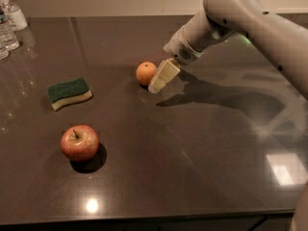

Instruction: Move orange near apple

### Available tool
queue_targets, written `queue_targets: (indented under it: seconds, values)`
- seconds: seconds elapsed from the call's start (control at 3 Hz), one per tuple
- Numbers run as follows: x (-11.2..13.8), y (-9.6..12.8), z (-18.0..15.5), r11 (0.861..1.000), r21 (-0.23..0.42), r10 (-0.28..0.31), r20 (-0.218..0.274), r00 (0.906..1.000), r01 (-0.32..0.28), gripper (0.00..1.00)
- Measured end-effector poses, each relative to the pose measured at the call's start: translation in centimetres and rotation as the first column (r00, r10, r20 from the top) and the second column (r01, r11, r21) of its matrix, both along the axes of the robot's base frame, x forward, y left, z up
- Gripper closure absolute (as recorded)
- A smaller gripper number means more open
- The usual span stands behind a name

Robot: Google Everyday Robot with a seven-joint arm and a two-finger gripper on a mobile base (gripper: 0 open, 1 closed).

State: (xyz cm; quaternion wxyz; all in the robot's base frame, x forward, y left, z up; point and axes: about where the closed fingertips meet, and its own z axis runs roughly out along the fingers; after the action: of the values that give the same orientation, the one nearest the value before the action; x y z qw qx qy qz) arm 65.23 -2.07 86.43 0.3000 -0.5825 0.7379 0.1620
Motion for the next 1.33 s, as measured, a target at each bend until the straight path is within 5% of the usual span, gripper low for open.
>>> queue_targets:
  seconds: [0.67,1.33]
  values:
    - [0.3,1.6,-0.5,0.999,0.025,0.025,-0.019,0.9995,-0.024,0.0]
    - [-0.2,2.4,-0.6,0.998,0.039,0.044,-0.032,0.9985,-0.042,0.4]
